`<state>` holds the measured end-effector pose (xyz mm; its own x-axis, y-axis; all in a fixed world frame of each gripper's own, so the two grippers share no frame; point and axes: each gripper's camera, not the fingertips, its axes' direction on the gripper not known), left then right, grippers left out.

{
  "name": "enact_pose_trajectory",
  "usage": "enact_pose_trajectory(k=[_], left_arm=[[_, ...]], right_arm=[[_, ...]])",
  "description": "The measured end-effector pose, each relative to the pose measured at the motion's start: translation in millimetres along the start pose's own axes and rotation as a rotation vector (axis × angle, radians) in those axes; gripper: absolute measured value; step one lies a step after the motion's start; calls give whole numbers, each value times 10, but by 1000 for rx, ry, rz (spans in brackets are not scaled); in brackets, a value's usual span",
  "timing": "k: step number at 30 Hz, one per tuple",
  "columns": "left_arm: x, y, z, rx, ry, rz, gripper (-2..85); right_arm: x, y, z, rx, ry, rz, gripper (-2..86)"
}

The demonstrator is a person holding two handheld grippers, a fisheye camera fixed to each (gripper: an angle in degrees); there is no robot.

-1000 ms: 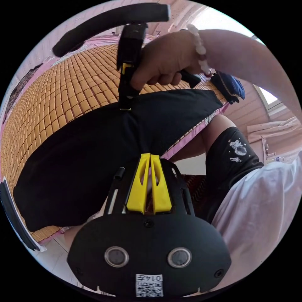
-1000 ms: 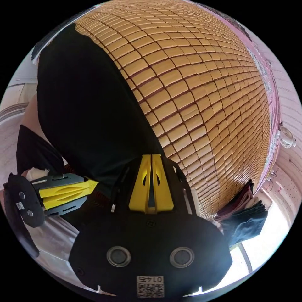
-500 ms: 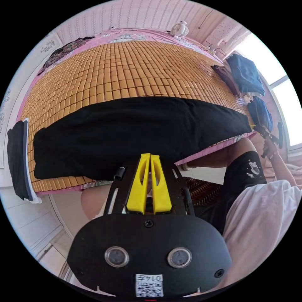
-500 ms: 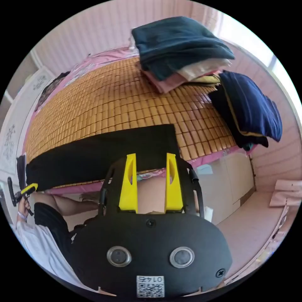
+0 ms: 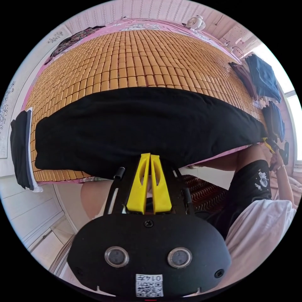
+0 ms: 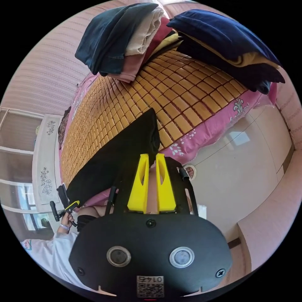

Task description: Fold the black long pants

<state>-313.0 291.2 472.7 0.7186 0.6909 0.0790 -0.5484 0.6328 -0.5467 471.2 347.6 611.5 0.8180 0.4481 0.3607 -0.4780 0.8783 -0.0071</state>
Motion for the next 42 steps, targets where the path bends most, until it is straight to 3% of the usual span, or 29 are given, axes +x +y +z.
enact_pose_trajectory(k=[4, 9, 14, 17, 21, 25, 32, 35, 38, 42], left_arm=[[43, -74, 14, -7, 15, 60, -10], [363, -252, 132, 30, 166, 191, -10], [746, -483, 190, 90, 515, 238, -10], [658, -462, 63, 155, 622, 205, -10], [336, -273, -87, 200, 568, 175, -10], [-162, 54, -135, 207, 465, 64, -10], [-638, 359, -102, 230, 473, -123, -10], [-637, 325, -71, 230, 488, -127, -10], [-578, 267, -61, 225, 494, -100, -10], [-493, 220, -81, 236, 482, -54, -10]], right_arm=[[-4, -60, -545, 177, -158, -93, 29], [-346, -169, -1454, 432, -166, -304, 26], [-1013, -28, -2146, 607, -249, -568, 28], [-1639, 126, -2014, 481, -330, -794, 33], [-2425, 555, -876, 97, -494, -969, 60], [-2647, 1099, 642, -362, -327, -1000, 96], [-2889, 1474, 1214, -372, -112, -1127, 94], [-3167, 1597, 1371, -331, -59, -1246, 89], [-3328, 1633, 1698, -434, 47, -1266, 34], [-3374, 1318, 1527, -419, -71, -1151, 0]])
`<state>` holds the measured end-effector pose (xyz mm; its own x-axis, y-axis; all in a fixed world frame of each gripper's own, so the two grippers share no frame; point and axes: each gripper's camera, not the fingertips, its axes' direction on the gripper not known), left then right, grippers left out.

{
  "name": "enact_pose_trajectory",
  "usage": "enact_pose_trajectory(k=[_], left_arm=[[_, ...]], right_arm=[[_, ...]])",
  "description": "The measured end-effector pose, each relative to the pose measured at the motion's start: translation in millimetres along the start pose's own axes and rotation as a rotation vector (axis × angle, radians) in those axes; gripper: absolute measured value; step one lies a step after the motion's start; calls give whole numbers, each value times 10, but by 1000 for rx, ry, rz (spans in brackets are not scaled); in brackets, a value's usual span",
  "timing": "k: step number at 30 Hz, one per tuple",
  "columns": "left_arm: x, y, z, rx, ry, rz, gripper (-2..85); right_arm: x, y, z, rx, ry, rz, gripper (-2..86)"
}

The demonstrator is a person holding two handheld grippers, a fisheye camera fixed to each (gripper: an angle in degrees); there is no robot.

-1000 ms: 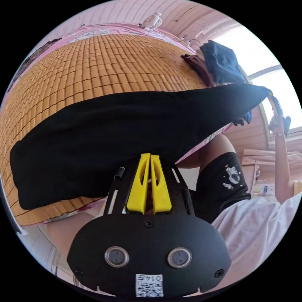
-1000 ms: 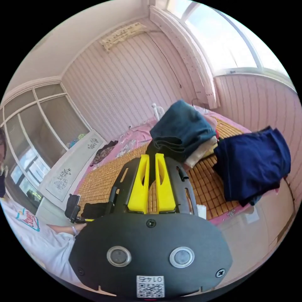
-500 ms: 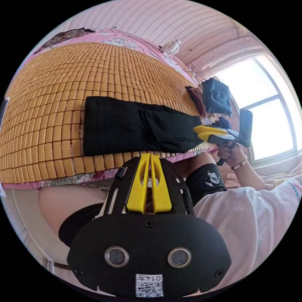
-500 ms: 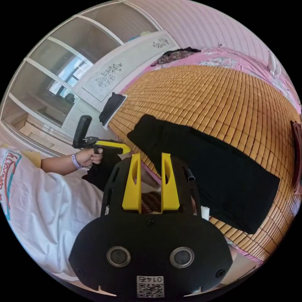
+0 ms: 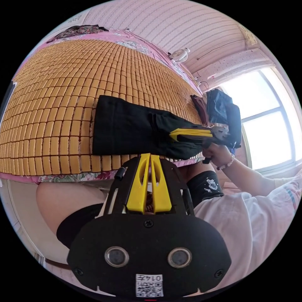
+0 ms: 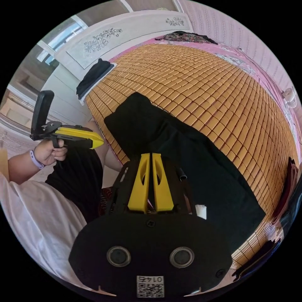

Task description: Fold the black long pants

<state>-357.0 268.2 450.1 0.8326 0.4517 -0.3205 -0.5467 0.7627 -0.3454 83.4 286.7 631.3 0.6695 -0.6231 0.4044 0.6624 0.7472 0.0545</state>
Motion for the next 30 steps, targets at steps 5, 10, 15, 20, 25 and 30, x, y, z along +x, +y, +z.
enact_pose_trajectory(k=[5, 10, 15, 20, 25, 30], left_arm=[[134, -11, 75, -3, -12, 47, -10], [158, 30, 128, -24, -21, 44, -9], [173, 41, 199, -36, -11, 40, -6], [387, -33, 316, 10, -48, 99, 47], [554, -131, 633, -81, -169, 169, 71], [616, -96, 776, -140, -200, 223, 56]], right_arm=[[103, -11, -389, 179, -112, 92, 7], [149, -121, 303, -38, -146, 113, 51], [141, -163, 85, 39, -156, 63, 75], [200, -388, 43, 35, -74, 64, 75], [154, -818, 451, -90, 45, 127, 118], [67, -808, 500, -58, 211, 76, 70]])
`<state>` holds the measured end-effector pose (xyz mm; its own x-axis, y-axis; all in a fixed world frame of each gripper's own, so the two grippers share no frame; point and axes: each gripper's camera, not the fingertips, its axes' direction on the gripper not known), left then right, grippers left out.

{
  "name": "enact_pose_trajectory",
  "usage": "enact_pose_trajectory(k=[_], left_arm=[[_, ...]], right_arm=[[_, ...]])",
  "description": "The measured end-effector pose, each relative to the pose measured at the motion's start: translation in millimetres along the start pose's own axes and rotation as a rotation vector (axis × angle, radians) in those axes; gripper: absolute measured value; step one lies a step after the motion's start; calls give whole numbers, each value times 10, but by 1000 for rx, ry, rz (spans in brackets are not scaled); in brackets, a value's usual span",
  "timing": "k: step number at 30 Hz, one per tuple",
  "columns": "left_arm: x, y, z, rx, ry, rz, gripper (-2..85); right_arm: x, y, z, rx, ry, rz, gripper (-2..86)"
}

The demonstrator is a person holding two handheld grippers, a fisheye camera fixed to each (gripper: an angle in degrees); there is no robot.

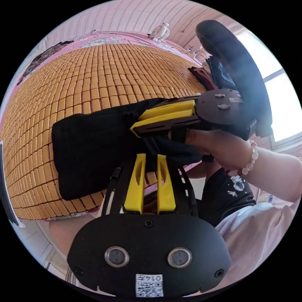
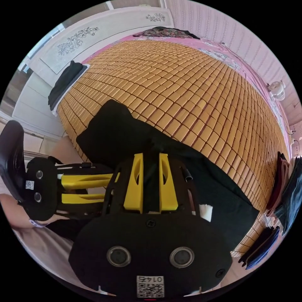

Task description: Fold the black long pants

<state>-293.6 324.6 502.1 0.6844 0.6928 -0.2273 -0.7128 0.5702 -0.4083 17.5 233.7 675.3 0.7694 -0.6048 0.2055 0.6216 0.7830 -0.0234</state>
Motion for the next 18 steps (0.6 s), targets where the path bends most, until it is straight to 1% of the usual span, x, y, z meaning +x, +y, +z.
enact_pose_trajectory(k=[2, 4, 7, 9, 12, 14, 18], left_arm=[[62, 18, -25, 0, -16, 20, 38], [136, 41, -54, 11, -52, 41, 33], [268, 85, -135, 35, -95, 68, 27], [335, 115, -220, 67, -84, 85, 24], [483, 177, -401, 173, -22, 167, 16], [630, 212, -574, 305, 108, 239, 9], [790, 166, -779, 399, 230, 296, 5]], right_arm=[[143, 24, -39, 15, -84, 45, 50], [379, 77, -85, 42, -221, 136, 33], [530, 180, -248, 99, -303, 139, 25], [618, 296, -411, 151, -334, 144, 23], [865, 557, -729, 248, -413, 216, 21], [1032, 730, -963, 322, -459, 245, 21], [1242, 959, -1501, 431, -530, 239, 23]])
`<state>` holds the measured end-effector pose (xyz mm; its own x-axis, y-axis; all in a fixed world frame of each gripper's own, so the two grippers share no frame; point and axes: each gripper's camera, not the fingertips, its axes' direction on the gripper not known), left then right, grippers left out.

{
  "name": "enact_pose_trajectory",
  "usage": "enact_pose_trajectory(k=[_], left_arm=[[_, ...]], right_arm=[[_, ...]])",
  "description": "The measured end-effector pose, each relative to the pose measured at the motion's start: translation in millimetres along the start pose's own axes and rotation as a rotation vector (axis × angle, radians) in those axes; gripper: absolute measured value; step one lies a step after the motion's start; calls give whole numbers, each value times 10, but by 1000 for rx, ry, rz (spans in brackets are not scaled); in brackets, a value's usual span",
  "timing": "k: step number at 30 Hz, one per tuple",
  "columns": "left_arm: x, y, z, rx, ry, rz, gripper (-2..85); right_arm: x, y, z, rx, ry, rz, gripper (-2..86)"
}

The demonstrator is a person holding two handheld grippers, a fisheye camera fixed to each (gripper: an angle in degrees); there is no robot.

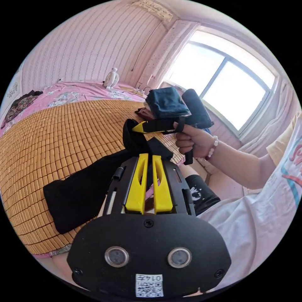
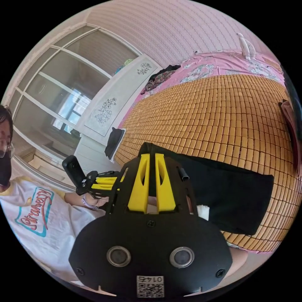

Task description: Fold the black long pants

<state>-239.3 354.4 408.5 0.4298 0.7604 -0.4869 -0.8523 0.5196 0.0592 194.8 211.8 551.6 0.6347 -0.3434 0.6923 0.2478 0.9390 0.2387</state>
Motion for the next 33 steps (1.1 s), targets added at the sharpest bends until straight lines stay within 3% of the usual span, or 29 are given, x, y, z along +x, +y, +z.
enact_pose_trajectory(k=[3, 6, 9, 13, 17, 22, 27, 30, 33], left_arm=[[18, -60, -236, 62, 26, -2, 7], [-96, 14, -556, 39, -80, -54, 14], [-421, 268, -811, -8, -238, -204, 30], [-1083, 784, -776, -124, -379, -490, 57], [-1157, 881, -660, -174, -361, -512, 65], [-1103, 705, -278, -201, -289, -457, 57], [-1073, 567, 275, -335, -406, -399, 15], [-1095, 512, 286, -376, -423, -425, -3], [-1110, 513, 248, -419, -560, -382, -8]], right_arm=[[-282, -207, -60, -21, -31, -63, 26], [-643, -491, 384, -124, -52, -136, 33], [-896, -661, 1180, -189, -96, -151, 62], [-858, -662, 2051, -353, 82, -131, 84], [-691, -471, 1646, -249, 124, -138, 84], [-42, 121, 780, -198, 482, 29, 76], [362, 503, 614, -272, 691, 215, 94], [355, 549, 741, -312, 656, 227, 96], [193, 513, 874, -349, 563, 168, 81]])
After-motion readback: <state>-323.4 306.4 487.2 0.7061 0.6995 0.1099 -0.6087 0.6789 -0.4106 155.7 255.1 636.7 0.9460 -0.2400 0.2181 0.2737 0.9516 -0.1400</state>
